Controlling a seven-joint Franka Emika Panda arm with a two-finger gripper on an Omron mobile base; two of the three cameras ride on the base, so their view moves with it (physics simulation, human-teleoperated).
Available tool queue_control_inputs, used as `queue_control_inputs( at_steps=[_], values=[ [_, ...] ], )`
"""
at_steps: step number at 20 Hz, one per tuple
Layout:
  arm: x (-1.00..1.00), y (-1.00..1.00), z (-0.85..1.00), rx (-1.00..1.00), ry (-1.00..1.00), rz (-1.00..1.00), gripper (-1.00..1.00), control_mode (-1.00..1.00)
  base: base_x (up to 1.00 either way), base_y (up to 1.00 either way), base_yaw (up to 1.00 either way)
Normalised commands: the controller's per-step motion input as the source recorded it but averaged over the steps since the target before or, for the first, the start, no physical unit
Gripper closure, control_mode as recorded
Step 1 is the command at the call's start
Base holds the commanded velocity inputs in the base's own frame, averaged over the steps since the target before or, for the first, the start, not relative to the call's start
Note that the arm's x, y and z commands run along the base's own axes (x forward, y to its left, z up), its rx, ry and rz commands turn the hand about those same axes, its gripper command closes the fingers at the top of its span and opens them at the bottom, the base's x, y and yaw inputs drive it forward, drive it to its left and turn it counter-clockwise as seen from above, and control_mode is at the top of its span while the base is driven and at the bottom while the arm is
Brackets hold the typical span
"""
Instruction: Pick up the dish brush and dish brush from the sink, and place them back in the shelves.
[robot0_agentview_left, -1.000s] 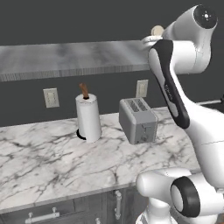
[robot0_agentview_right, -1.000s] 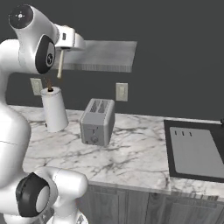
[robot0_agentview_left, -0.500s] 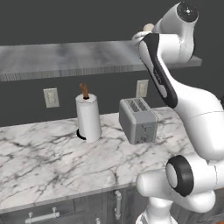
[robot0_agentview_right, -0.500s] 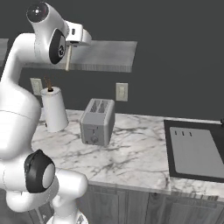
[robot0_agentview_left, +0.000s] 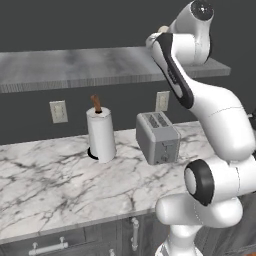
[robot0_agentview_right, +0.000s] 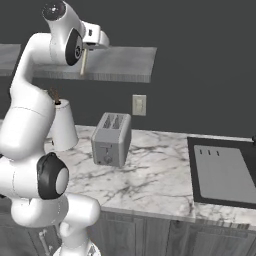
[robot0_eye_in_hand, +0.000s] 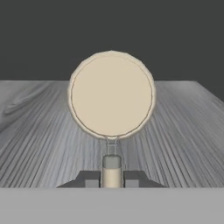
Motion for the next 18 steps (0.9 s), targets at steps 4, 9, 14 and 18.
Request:
queue_control_inputs(
  at_steps=[4,9,14,18],
  values=[
    [0.48,0.02,-0.12,0.0,0.0,0.0,1.0,-1.0,0.0,0.0,0.0],
    [0.49,0.02,-0.23,0.0,0.0,0.0,1.0,-1.0,0.0,0.0,0.0],
    [0.37,0.03,-0.26,0.0,0.0,0.0,1.0,-1.0,0.0,0.0,0.0],
    [0.34,0.02,-0.16,0.0,0.0,0.0,1.0,-1.0,0.0,0.0,0.0]
  ],
)
